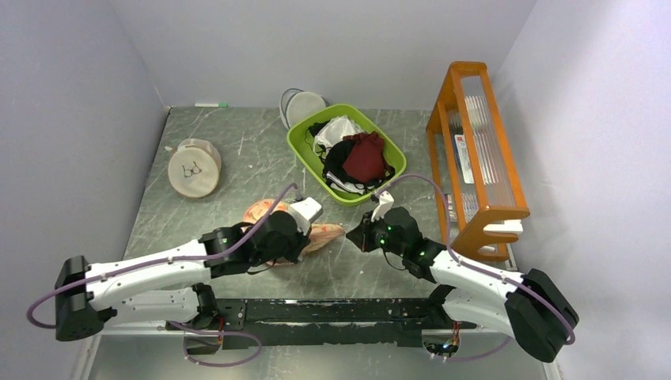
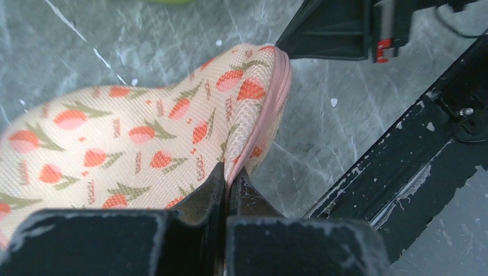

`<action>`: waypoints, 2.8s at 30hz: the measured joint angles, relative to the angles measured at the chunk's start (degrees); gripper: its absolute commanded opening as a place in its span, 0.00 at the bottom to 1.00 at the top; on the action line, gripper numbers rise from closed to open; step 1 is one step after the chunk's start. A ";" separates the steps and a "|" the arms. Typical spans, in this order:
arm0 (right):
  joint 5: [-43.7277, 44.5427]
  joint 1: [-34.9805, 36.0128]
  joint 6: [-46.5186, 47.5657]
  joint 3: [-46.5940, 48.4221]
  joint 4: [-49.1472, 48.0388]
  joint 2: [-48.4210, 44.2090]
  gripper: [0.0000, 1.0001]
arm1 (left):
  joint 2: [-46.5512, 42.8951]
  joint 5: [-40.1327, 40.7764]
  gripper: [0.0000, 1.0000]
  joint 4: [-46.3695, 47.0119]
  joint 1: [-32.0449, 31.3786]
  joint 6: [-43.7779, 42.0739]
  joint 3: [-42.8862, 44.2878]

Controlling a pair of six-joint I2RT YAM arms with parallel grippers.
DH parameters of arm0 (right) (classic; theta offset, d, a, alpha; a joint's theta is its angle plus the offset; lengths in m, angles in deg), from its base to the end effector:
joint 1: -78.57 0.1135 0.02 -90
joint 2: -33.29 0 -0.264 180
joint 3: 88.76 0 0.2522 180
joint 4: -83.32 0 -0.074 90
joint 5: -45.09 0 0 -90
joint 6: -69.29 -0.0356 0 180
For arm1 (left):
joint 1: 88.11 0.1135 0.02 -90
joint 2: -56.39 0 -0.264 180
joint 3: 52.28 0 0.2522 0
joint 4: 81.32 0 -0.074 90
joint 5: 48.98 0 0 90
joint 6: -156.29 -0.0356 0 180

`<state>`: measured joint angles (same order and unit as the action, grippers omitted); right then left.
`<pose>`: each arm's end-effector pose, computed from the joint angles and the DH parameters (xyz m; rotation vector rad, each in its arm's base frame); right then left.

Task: Unzip the laundry bag and remove the bra

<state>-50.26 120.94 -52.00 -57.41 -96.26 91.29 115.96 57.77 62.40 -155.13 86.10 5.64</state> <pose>0.1477 0.1392 0.1745 -0.2702 2.1459 0.8739 0.0968 -0.2019 0.2674 0.7504 2.1201 -0.5132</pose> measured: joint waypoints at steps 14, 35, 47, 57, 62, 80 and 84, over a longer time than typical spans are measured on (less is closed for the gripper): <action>-2.12 -0.20 2.84 -0.48 -17.16 13.60 0.02 | -4.48 -2.01 0.10 0.31 0.00 -3.93 -0.09; 11.50 -0.70 2.45 6.38 12.20 -3.45 0.82 | 1.42 -14.32 0.98 7.67 12.79 4.76 -2.73; 2.58 2.36 8.02 18.80 10.88 13.51 0.87 | -2.56 -17.77 1.00 0.98 24.13 7.98 3.04; 1.55 6.49 8.63 24.22 10.25 24.83 0.98 | -3.63 -20.22 1.00 -3.48 40.24 11.54 1.22; 5.88 6.32 8.28 32.52 11.17 34.05 1.00 | -3.10 -21.46 0.99 -3.78 42.64 11.89 0.76; 11.17 -0.96 12.50 31.28 10.36 31.65 1.00 | -8.66 -20.70 0.97 -6.49 42.77 3.96 0.90; 10.45 10.49 18.29 29.31 13.33 23.17 1.00 | -8.90 -18.43 0.96 -6.49 42.80 1.16 1.55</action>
<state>-39.81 131.43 -33.70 -28.10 -82.93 114.46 107.07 39.34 55.90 -112.34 87.26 7.20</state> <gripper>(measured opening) 0.997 0.966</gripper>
